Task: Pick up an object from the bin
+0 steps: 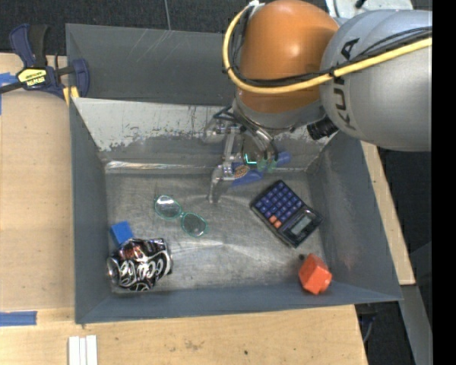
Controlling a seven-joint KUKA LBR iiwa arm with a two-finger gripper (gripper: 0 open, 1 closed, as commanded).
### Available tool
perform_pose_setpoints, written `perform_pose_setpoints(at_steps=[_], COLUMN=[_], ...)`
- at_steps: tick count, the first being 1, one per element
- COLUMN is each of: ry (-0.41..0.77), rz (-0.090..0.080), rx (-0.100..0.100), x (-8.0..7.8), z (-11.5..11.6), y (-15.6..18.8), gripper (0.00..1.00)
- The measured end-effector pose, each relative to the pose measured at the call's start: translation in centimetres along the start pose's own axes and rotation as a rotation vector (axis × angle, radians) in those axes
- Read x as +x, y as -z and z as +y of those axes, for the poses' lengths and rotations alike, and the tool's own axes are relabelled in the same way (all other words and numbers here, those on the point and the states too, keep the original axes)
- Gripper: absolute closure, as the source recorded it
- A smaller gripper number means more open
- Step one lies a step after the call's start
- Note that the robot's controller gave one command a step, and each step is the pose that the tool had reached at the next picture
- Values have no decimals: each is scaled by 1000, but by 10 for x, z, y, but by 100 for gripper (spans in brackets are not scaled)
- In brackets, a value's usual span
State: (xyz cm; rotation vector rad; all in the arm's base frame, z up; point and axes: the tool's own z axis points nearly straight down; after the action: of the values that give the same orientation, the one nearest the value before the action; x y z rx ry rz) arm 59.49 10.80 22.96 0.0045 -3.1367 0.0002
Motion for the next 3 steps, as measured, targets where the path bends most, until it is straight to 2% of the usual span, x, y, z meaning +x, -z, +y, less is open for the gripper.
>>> perform_pose_setpoints(at_steps=[1,2,3], ry=[-2,58,253], rz=[-9,-15,-12], rx=[-1,-1,-1], x=[-1,-8,5], z=[0,34,28], y=[5,-46,-116], gripper=[0,0,0])
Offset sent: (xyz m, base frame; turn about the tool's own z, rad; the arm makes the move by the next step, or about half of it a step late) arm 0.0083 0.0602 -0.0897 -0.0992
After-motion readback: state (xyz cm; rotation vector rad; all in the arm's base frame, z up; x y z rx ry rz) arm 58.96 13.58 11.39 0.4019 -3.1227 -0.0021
